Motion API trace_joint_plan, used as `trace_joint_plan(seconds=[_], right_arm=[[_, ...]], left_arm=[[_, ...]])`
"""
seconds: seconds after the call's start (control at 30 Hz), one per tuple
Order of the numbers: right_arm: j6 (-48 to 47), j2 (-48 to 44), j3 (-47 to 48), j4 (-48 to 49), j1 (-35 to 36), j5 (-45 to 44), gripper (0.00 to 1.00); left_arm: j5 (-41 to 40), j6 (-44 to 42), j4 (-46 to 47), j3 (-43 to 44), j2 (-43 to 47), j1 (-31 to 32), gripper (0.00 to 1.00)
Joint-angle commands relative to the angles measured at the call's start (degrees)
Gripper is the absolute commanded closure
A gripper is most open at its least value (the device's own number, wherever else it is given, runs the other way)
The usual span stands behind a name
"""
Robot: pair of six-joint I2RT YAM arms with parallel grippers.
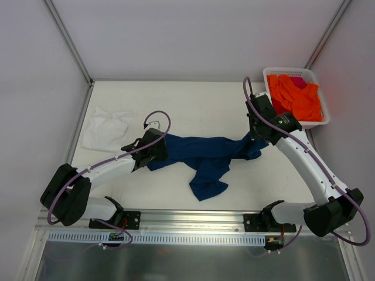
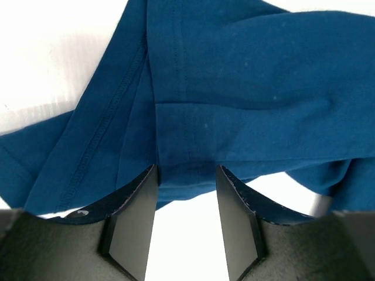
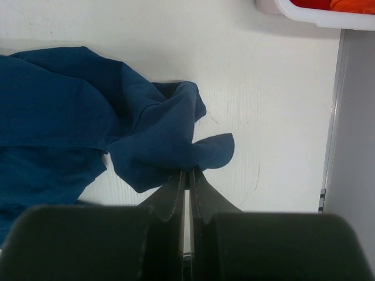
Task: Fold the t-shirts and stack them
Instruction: Flatten out the tshirt
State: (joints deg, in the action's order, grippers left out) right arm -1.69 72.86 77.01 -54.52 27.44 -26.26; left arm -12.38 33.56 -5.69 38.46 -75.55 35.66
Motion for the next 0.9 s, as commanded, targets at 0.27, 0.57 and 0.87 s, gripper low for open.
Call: trace_joint_plan(seconds=[0.27, 0.57, 0.87], right_arm=[[1.2, -1.6, -1.2, 1.0, 0.3, 0.2, 1.00], [1.3, -2.9, -2.6, 0.8, 0.4, -0.3, 0.99], [1.5, -2.6, -2.5, 0.6, 0.3, -0.2, 0.99]], left_arm=[[-2.5, -3.1, 5.3, 1.1, -3.7, 0.2, 0.70], [-4.2, -5.1, 5.1, 4.9, -5.8, 0.1, 1.00], [-9.5, -8.2, -9.1, 15.2, 7.0, 0.3, 1.00]])
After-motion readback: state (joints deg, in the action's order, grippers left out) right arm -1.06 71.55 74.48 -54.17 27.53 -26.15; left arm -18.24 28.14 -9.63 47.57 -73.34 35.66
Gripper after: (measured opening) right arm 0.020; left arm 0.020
